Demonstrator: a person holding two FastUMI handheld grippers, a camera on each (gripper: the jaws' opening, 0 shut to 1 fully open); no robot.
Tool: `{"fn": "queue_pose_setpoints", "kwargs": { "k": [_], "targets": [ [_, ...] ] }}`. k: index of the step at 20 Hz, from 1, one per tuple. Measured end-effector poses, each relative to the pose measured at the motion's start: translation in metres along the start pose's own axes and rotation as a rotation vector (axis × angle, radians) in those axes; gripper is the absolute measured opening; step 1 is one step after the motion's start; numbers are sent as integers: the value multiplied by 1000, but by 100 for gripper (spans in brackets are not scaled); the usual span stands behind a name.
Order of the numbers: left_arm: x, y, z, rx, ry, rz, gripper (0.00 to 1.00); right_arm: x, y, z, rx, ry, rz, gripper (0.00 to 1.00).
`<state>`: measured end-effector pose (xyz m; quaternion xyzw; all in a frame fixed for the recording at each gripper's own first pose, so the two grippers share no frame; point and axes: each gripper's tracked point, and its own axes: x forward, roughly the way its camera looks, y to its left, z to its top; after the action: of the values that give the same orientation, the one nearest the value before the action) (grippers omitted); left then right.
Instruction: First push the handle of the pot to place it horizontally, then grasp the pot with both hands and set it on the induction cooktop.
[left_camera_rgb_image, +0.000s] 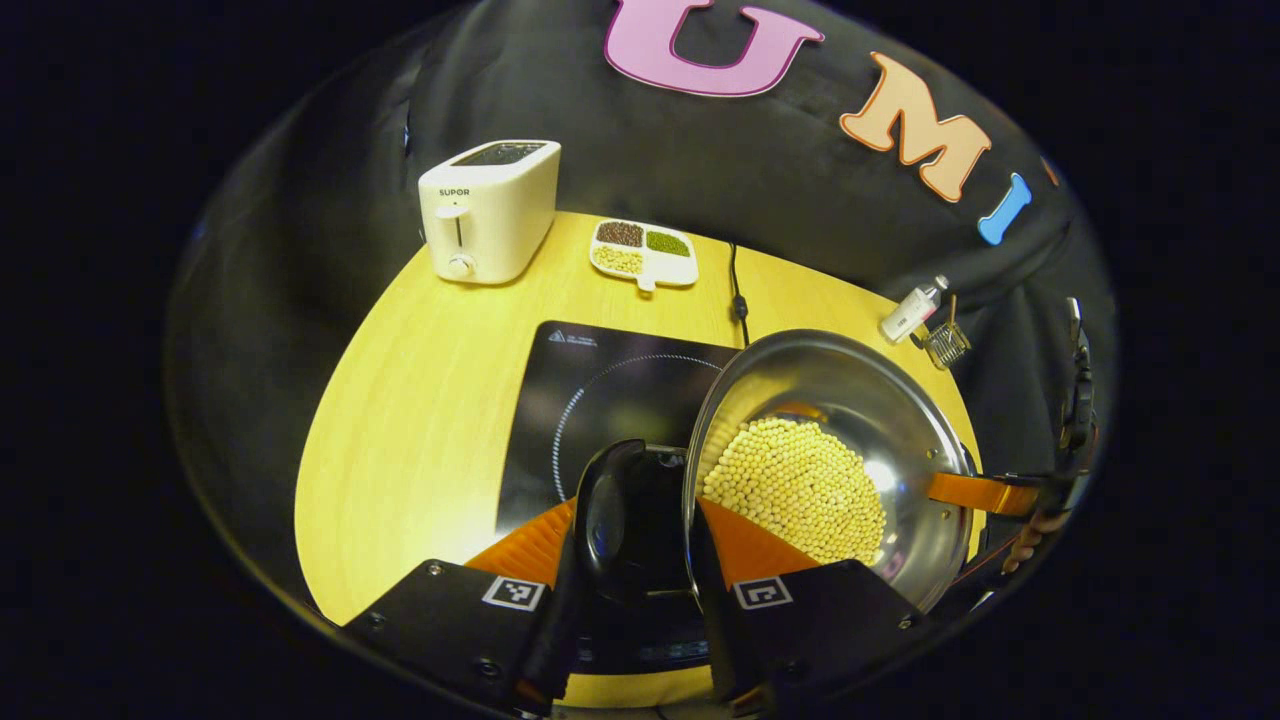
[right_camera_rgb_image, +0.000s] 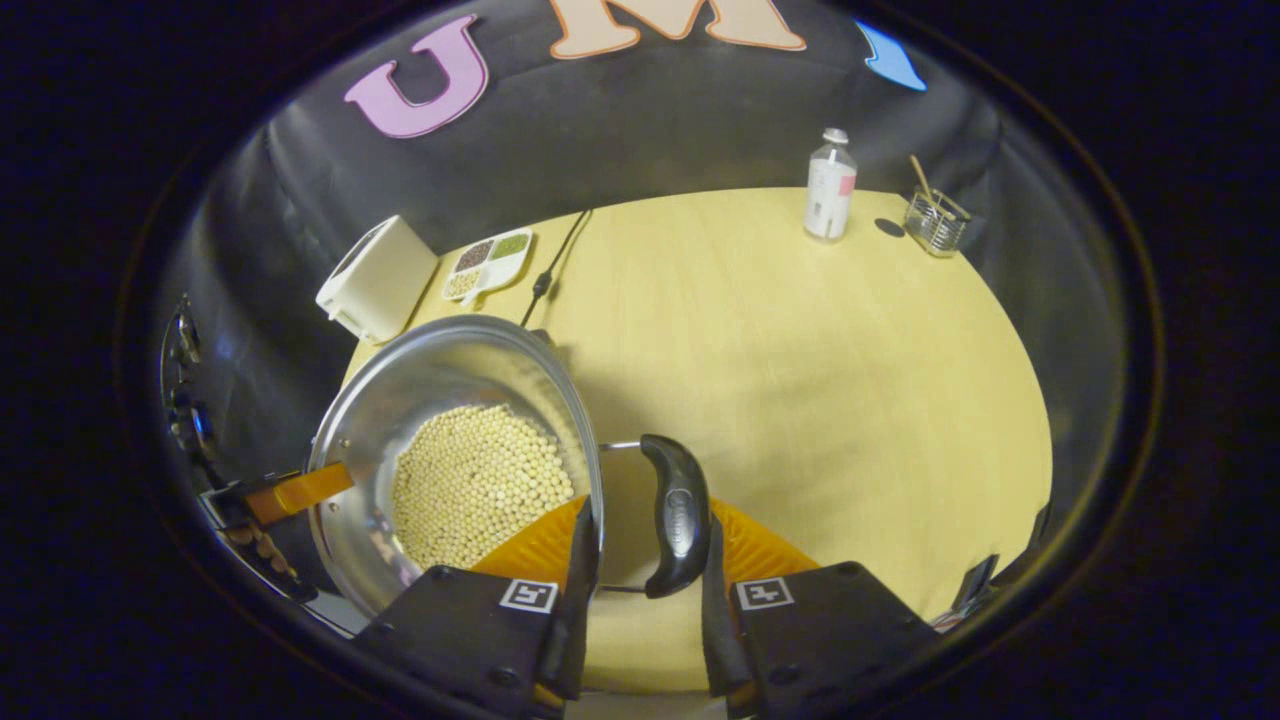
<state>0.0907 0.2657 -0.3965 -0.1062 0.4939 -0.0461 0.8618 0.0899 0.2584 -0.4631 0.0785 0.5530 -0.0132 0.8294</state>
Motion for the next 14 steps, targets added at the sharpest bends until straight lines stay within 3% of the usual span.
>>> {"fn": "queue_pose_setpoints", "kwargs": {
  "k": [1, 2, 3, 6, 7, 8, 9, 10, 12, 14],
  "targets": [
    [1, 7, 1, 9, 2, 0, 54, 2, 7, 0, 7, 2, -5, 50],
    [1, 14, 2, 14, 2, 1, 54, 3, 14, 0, 9, 6, -8, 45],
    [3, 20, 4, 15, 1, 2, 54, 7, 18, -3, 7, 13, -10, 50],
    [6, 37, 4, 1, 10, 13, 55, 15, 36, -3, 1, 27, -12, 50],
    [7, 42, 3, 2, 11, 18, 54, 19, 41, -4, 1, 32, -12, 45],
    [9, 47, 3, 1, 16, 22, 54, 22, 45, -4, -2, 37, -13, 50],
    [10, 52, 2, -3, 22, 26, 54, 24, 48, -5, -5, 42, -14, 45],
    [11, 55, 1, -9, 26, 28, 54, 26, 51, -6, -9, 49, -14, 50],
    [12, 61, 7, 1, 17, 36, 54, 30, 58, -5, -10, 51, -11, 45],
    [15, 68, 5, 2, 32, 45, 54, 37, 62, -7, -10, 68, -15, 49]
  ]
}}
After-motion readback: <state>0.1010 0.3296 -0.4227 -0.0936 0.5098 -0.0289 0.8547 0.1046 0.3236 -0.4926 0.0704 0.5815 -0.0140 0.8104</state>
